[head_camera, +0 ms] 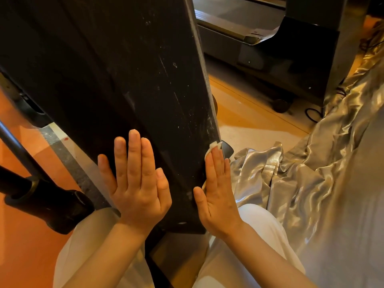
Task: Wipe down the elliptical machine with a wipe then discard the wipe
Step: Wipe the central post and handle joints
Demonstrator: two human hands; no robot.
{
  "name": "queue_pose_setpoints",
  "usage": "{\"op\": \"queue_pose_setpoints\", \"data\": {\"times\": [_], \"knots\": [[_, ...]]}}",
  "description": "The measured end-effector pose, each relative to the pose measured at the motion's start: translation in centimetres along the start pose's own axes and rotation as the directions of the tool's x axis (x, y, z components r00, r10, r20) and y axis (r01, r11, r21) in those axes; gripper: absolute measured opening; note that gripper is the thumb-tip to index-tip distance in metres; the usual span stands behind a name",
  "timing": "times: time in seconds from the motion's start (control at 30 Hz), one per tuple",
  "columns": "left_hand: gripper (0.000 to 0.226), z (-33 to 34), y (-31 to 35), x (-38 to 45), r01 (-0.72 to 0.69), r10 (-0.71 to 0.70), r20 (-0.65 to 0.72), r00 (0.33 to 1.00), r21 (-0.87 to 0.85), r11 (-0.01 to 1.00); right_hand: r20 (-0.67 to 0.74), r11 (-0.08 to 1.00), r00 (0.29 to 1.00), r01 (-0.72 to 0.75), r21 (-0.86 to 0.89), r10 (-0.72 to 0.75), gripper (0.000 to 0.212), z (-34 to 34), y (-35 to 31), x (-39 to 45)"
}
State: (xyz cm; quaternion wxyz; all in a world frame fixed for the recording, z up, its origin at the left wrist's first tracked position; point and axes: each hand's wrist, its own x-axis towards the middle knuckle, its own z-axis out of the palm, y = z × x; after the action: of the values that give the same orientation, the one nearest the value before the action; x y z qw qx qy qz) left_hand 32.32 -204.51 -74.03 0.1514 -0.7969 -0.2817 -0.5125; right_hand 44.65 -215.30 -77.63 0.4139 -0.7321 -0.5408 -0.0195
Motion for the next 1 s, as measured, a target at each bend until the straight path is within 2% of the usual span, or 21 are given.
{"op": "queue_pose_setpoints", "data": {"times": [0.23, 0.47, 0.67, 0.9, 1.0], "knots": [[0.057, 0.3, -0.1, -0.1, -0.012, 0.012, -0.025, 1.000, 0.010, 1.000, -0.071, 0.992, 0.997, 0.049, 0.119, -0.041, 0.065, -0.8, -1.5, 4.1], [0.057, 0.4, 0.0, -0.2, 0.001, -0.001, -0.038, 0.999, 0.002, 1.000, -0.027, 0.998, 0.998, 0.059, 0.026, -0.058, 0.063, -0.2, 0.3, 0.8], [0.058, 0.5, 0.1, -0.2, -0.004, 0.004, -0.052, 0.999, -0.002, 1.000, -0.080, 0.987, 0.991, 0.118, 0.112, -0.110, 0.064, -1.2, -1.8, 5.4], [0.057, 0.6, 0.1, -0.3, -0.004, 0.004, -0.064, 0.998, 0.003, 1.000, -0.062, 0.995, 0.997, 0.040, 0.086, -0.034, 0.063, -0.5, -0.7, 2.2], [0.057, 0.6, 0.0, -0.3, -0.009, 0.010, -0.064, 0.998, 0.009, 1.000, -0.049, 0.991, 0.999, 0.024, 0.129, -0.018, 0.066, -0.7, -0.9, 2.5]]}}
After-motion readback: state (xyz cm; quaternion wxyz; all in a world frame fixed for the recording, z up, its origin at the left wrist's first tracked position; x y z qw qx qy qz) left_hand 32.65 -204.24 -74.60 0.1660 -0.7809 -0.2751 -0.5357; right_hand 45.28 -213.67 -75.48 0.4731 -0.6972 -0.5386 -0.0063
